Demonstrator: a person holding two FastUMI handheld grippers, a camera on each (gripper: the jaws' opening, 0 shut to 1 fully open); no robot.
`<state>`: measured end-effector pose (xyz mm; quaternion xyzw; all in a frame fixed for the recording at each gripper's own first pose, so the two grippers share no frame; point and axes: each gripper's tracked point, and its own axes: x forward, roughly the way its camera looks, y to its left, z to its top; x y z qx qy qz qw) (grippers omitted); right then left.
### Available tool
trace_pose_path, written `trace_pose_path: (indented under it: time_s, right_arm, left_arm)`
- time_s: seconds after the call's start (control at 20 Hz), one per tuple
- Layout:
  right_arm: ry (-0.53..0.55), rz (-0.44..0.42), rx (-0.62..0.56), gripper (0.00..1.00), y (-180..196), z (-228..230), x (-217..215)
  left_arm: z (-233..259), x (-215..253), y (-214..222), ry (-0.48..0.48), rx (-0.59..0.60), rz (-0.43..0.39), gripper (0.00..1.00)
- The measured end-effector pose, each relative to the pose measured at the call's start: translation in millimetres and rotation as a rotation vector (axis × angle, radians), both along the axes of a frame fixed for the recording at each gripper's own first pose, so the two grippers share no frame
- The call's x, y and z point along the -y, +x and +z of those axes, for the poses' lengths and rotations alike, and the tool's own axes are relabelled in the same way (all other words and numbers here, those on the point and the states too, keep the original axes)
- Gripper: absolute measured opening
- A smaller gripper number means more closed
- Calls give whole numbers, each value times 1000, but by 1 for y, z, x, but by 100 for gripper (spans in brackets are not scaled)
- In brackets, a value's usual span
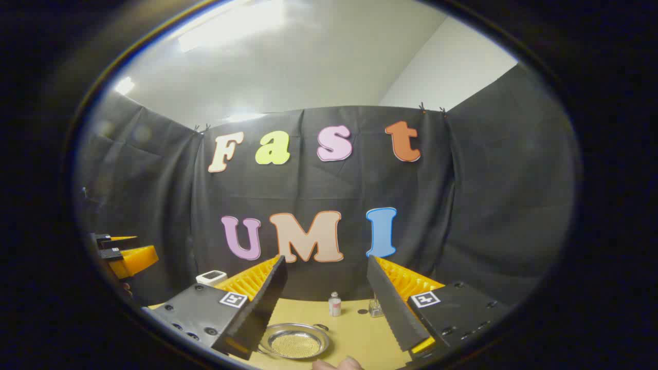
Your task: First push the handle of the pot to place it horizontally, then grasp the pot with both hands and set it on the induction cooktop.
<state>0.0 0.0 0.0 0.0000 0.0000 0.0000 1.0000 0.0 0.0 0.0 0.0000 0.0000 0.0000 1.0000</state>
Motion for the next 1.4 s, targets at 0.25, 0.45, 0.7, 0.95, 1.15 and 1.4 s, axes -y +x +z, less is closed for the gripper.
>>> trace_pose_path:
  time_s: [0.25, 0.45, 0.7, 0.95, 1.15, 1.4]
  right_arm:
    - [-5, 5, -10, 98, 1, -3, -2]
    - [-9, 9, -10, 98, 1, -2, -6]
    - [-14, 13, -14, 98, -2, -3, -12]
    - [-25, 15, -17, 98, -4, -4, -19]
    - [-41, 20, -29, 82, -4, -8, -28]
    - [-43, 13, -69, 31, -7, -25, -38]
  left_arm:
    - [-2, -1, 1, 3, -5, 4, 94]
    - [-3, -3, 0, 12, -8, 3, 94]
    - [-3, -8, -3, 15, -7, 8, 96]
    - [-5, -16, -6, 11, -11, 11, 94]
    - [-7, -22, -8, 11, -10, 10, 96]
    - [-9, -30, -9, 7, -9, -1, 96]
